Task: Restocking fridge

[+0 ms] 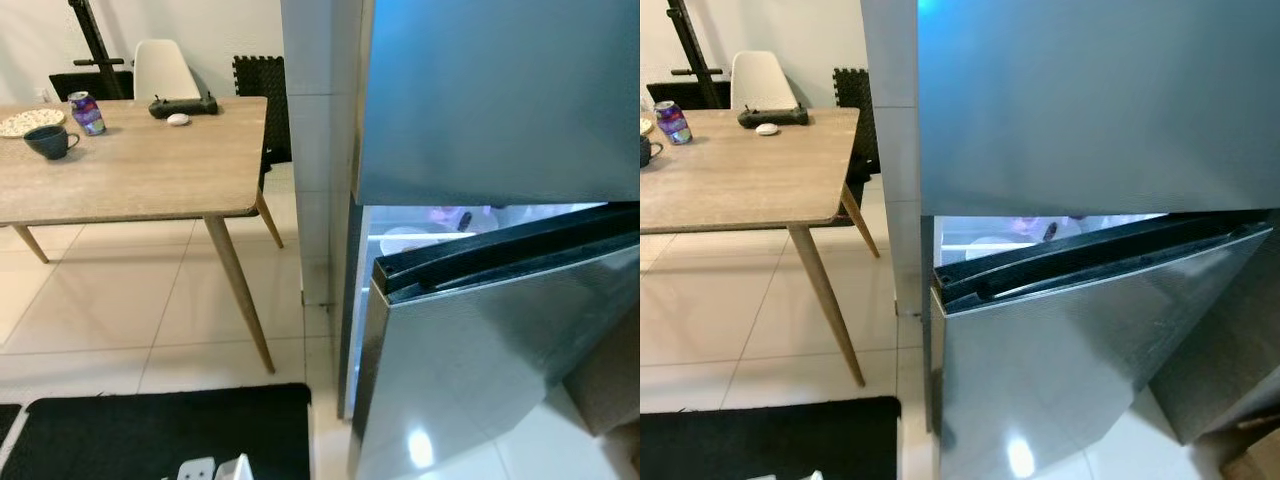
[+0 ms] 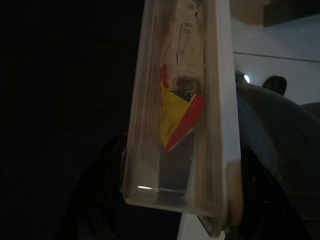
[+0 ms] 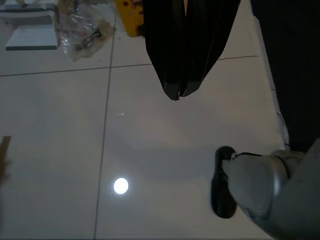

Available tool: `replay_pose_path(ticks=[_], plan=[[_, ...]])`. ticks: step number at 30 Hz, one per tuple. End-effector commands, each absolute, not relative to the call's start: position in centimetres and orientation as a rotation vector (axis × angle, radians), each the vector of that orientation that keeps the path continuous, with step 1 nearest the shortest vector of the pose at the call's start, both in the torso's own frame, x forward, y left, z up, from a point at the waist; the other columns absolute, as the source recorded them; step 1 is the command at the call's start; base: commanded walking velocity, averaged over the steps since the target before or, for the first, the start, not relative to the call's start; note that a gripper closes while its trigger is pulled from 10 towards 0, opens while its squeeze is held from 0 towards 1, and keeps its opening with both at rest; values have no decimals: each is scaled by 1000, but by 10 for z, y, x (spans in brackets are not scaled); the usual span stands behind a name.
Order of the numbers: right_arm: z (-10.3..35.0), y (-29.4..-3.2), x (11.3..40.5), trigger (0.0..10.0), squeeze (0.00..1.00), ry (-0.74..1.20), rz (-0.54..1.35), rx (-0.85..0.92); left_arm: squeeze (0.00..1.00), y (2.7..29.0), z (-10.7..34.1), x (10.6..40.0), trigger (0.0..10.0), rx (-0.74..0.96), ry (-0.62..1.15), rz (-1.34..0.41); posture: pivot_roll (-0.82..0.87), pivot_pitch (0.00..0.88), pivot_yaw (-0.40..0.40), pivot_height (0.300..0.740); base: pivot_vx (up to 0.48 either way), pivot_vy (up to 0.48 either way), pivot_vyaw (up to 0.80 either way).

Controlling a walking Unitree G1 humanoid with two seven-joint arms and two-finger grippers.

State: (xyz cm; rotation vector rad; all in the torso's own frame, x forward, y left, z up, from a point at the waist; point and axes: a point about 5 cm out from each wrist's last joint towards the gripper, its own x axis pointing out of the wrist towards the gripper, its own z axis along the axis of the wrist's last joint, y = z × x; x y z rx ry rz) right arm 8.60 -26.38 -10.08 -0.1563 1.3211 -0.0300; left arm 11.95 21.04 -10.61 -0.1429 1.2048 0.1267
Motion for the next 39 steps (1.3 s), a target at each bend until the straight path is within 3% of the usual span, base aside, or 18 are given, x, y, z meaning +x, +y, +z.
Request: replay_pose_path(ticks=[1,12,20,27,39], plan=[[-102,-259,85,10000,0,1321,-23,-143,0,212,-106,120,10000,-133,1205,124,-73,0,-22,740,0,435,0],[-103,-259,85,10000,0,1323,-17,-145,0,211,-106,120,10000,-135,1203,127,-74,0,-24,740,0,405,0],[-102,-259,85,10000,0,1322,-12,-146,0,211,-105,123,10000,-129,1185,92,-75,0,-28,740,0,0,0],[-102,-259,85,10000,0,1323,-1,-152,0,211,-104,123,10000,-121,1177,101,-74,0,-30,740,0,-454,0],[-102,-257,89,10000,0,1296,22,-146,0,213,-104,123,10000,-123,1178,115,-74,0,-30,740,0,0,0]])
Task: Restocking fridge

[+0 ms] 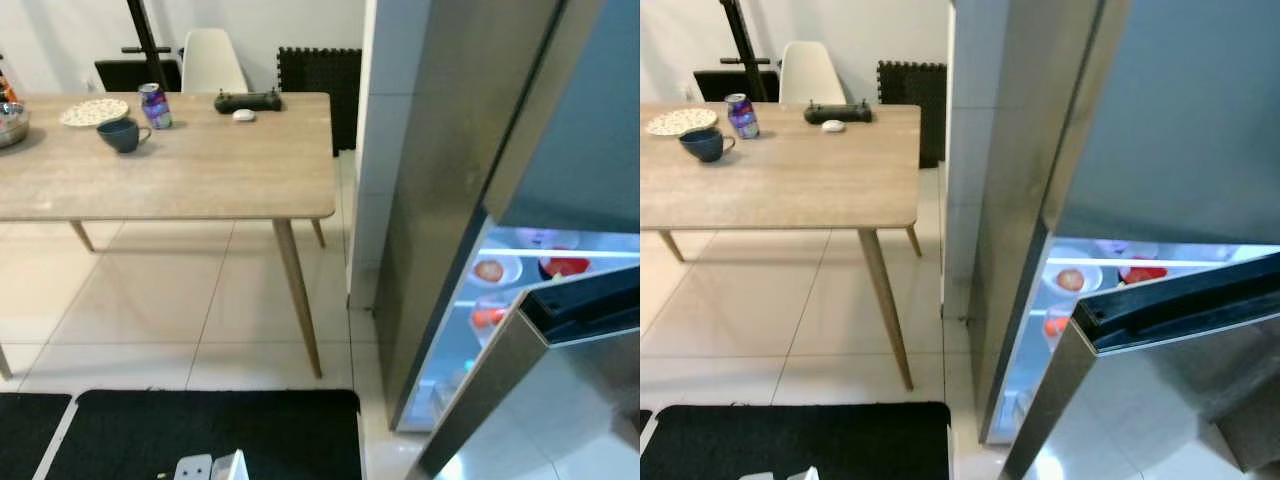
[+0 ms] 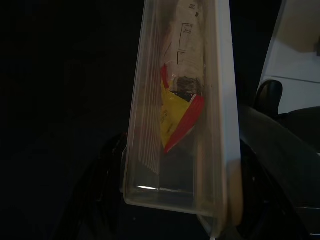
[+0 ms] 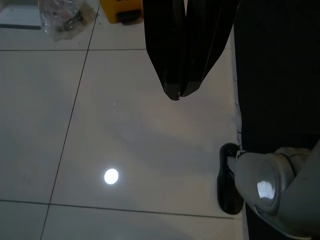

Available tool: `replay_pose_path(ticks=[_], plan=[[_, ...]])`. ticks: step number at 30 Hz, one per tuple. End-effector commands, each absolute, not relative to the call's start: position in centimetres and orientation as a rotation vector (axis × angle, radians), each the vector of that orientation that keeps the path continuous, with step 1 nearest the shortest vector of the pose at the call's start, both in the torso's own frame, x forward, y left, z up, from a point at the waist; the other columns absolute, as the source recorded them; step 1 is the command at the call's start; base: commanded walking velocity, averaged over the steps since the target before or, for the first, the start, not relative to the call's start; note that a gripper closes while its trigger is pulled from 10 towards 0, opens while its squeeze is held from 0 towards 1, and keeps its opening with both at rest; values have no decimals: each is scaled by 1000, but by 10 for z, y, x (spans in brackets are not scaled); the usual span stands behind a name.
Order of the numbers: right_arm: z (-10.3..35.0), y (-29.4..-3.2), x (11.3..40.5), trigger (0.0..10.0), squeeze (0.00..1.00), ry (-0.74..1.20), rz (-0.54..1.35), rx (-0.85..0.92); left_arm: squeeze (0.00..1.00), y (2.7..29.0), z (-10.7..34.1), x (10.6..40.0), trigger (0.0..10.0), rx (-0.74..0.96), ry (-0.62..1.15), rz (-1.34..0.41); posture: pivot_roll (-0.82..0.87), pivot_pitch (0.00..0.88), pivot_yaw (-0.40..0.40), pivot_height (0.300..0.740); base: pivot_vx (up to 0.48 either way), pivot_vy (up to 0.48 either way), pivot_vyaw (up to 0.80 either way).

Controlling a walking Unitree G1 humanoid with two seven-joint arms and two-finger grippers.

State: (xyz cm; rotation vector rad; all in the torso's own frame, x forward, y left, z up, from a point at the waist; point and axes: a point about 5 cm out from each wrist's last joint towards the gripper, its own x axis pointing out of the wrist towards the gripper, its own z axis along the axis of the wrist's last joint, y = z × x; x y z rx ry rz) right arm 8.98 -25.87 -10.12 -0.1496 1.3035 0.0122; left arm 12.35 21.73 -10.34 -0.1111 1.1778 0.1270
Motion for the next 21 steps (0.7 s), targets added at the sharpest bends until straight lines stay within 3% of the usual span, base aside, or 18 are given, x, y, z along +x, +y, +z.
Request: replay_pose_path(ticks=[1,4,7,12,14,21], plan=[[-101,-255,93,10000,0,1271,42,-137,0,213,-104,123,10000,-123,1178,115,-77,0,-29,740,0,0,0],[-99,-252,102,10000,0,1226,88,-126,0,212,-104,123,10000,-122,1178,114,-77,0,-29,740,0,0,0],[-84,-248,140,10000,0,1059,194,-20,0,212,-104,124,10000,-121,1179,110,-77,0,-29,740,0,0,0],[-71,-242,163,10000,0,953,328,60,0,212,-104,124,10000,-122,1179,109,-81,0,-29,740,0,0,0],[-48,-233,194,10000,0,803,534,126,0,212,-104,124,10000,-124,1179,110,-82,0,-29,740,0,0,0],[-25,-214,214,10000,0,708,851,132,0,210,-105,122,10000,-128,1183,110,-81,0,-30,740,0,0,0]])
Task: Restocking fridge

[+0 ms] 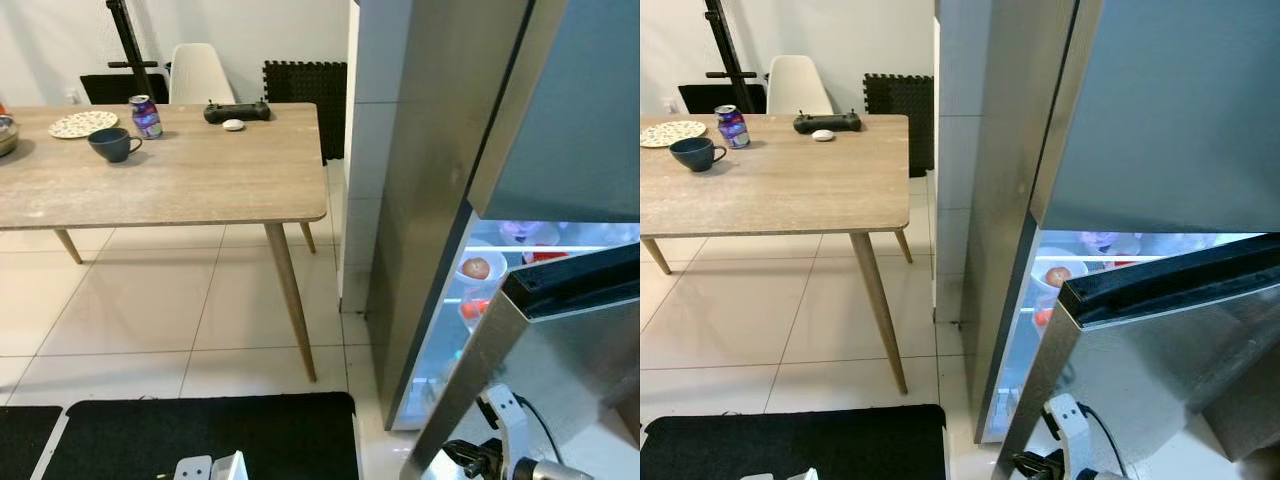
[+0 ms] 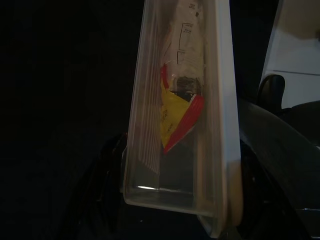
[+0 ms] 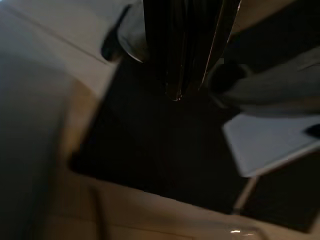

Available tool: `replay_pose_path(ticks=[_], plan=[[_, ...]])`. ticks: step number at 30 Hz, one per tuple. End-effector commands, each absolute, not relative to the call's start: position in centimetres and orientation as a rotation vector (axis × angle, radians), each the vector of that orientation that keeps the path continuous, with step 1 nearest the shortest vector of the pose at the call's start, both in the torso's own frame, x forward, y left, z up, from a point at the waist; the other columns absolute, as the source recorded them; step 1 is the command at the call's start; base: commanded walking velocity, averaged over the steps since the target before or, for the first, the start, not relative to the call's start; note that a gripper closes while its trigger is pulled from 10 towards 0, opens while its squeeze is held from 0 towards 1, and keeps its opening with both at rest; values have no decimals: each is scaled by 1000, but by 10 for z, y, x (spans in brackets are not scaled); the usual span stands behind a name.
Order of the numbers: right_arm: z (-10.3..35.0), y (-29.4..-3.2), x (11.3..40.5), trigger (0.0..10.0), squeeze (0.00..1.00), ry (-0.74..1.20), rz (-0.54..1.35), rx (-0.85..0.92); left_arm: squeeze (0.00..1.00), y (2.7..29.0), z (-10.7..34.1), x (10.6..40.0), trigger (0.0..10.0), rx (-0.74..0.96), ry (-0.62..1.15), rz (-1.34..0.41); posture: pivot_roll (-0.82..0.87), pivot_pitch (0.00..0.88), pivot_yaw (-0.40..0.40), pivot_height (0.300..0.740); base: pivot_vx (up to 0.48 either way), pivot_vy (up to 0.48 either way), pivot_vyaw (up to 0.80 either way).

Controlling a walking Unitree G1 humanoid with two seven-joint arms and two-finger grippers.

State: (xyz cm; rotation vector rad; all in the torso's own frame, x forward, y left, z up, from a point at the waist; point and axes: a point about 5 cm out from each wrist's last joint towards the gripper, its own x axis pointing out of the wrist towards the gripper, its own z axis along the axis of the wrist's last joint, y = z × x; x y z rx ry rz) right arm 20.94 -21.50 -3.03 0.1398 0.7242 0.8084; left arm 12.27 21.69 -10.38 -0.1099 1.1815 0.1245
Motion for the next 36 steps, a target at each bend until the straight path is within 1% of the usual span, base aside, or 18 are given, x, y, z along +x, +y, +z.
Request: replay_pose_path(ticks=[1,2,4,5,8,12,15,16,18,21,25,27,28,30,33,34,36], plan=[[-22,-211,215,10000,0,699,891,129,0,210,-105,122,10000,-129,1184,110,-81,0,-30,740,0,0,0],[-13,-204,223,10000,0,648,955,128,0,210,-105,122,10000,-129,1184,111,-80,0,-31,740,0,0,0],[-9,-202,226,10000,0,624,974,137,0,210,-105,121,10000,-130,1185,111,-80,0,-31,740,0,0,0],[0,-196,233,10000,0,570,1010,159,0,210,-105,121,10000,-130,1185,112,-79,0,-32,740,0,0,0],[8,-191,236,10000,0,535,1055,168,0,211,-105,121,10000,-130,1185,113,-79,0,-32,740,0,0,0],[11,-188,235,10000,0,538,1099,152,0,210,-105,121,10000,-131,1184,113,-77,0,-32,740,0,0,0],[14,-179,227,10000,0,558,1225,137,0,211,-105,121,10000,-132,1184,115,-77,0,-33,740,0,0,0],[14,-179,227,10000,0,558,1225,137,0,211,-105,121,10000,-132,1184,115,-77,0,-33,740,0,0,0],[24,-166,227,10000,0,509,1277,153,0,210,-105,121,10000,-133,1184,116,-78,0,-34,740,0,0,0],[27,-163,230,10000,0,485,1270,157,0,210,-105,121,10000,-133,1185,116,-78,0,-34,740,0,0,0],[44,-147,249,10000,0,340,1181,167,0,209,-106,121,10000,-134,1186,115,-79,0,-34,740,0,0,0],[44,-147,249,10000,0,340,1181,167,0,209,-106,121,10000,-134,1186,115,-79,0,-34,740,0,0,0],[47,-142,253,10000,0,315,1158,172,0,209,-106,121,10000,-135,1186,115,-78,0,-35,740,0,0,0],[59,-129,261,10000,0,246,1109,151,0,209,-106,121,10000,-135,1185,116,-80,0,-34,740,0,0,0],[63,-126,265,10000,0,229,1086,143,0,209,-106,121,10000,-136,1185,117,-80,0,-34,740,0,0,0],[72,-116,275,10000,0,186,1009,80,0,209,-106,120,10000,-135,1185,117,-80,0,-37,740,0,0,0],[75,-113,279,10000,0,175,979,62,0,209,-106,120,10000,-135,1186,117,-80,0,-37,740,0,0,0]])
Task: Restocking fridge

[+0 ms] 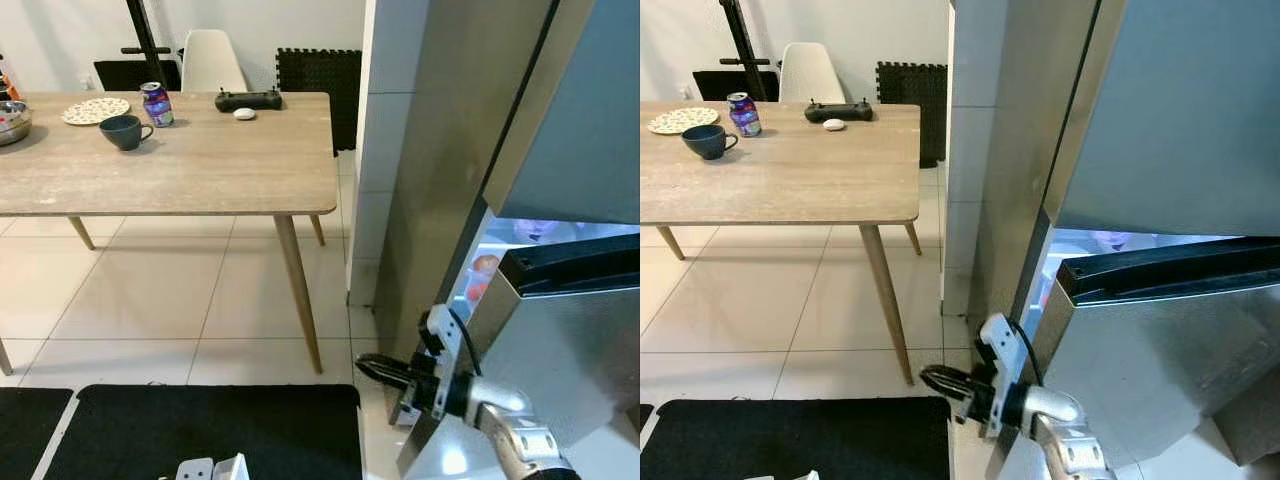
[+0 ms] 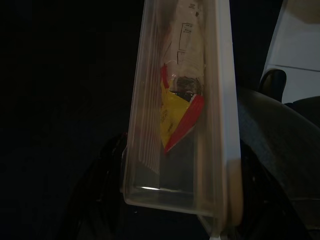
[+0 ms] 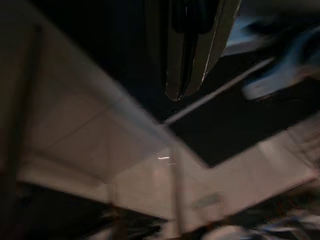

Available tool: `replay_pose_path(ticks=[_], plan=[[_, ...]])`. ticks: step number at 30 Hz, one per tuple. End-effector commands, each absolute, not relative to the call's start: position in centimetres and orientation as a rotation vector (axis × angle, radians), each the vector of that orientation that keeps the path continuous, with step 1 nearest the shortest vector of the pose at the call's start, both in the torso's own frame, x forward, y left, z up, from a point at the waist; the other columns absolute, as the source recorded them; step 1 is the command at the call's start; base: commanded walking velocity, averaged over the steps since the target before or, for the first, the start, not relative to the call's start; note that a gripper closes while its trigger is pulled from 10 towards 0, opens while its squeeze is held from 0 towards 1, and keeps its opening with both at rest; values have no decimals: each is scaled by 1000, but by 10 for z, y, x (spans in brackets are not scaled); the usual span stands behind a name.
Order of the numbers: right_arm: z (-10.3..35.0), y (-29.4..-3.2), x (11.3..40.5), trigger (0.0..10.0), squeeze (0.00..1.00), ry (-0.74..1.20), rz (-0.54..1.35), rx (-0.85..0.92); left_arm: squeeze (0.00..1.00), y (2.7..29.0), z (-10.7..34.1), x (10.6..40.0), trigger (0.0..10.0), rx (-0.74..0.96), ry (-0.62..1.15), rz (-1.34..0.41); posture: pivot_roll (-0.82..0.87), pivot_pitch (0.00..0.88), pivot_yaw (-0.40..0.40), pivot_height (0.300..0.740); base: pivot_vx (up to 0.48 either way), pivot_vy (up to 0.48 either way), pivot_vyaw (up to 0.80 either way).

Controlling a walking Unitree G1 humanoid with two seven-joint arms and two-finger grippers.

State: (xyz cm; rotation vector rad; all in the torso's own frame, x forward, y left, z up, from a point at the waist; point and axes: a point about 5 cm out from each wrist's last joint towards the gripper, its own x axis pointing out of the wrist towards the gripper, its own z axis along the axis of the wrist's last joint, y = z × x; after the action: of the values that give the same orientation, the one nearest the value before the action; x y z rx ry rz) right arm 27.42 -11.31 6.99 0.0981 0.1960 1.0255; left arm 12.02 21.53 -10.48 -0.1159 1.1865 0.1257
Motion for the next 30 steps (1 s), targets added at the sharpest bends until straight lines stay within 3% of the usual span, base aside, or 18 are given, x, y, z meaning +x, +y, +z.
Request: replay_pose_path(ticks=[1,7,13,17,19,21,23,30], plan=[[79,-110,283,10000,0,155,949,43,0,209,-106,120,10000,-136,1186,117,-79,0,-38,740,0,0,0],[114,-99,300,10000,0,48,879,-95,0,208,-106,119,10000,-139,1188,117,-80,0,-44,740,0,0,0],[150,-107,312,10000,0,-49,841,-254,0,207,-107,119,10000,-143,1189,117,-79,0,-50,740,0,0,0],[178,-113,316,10000,0,-116,874,-364,0,206,-107,119,10000,-143,1188,116,-80,0,-50,740,0,0,0],[200,-118,313,10000,0,-154,937,-512,0,205,-107,119,10000,-142,1188,115,-81,0,-58,740,0,0,0],[200,-118,313,10000,0,-154,937,-512,0,205,-107,119,10000,-142,1188,115,-81,0,-58,740,0,0,0],[230,-124,301,10000,0,-186,1083,-701,0,205,-107,120,10000,-146,1185,117,-81,0,-65,740,0,0,0],[252,-137,298,10000,0,-162,1153,-861,0,203,-107,119,10000,-151,1188,115,-90,0,-66,740,0,0,0]])
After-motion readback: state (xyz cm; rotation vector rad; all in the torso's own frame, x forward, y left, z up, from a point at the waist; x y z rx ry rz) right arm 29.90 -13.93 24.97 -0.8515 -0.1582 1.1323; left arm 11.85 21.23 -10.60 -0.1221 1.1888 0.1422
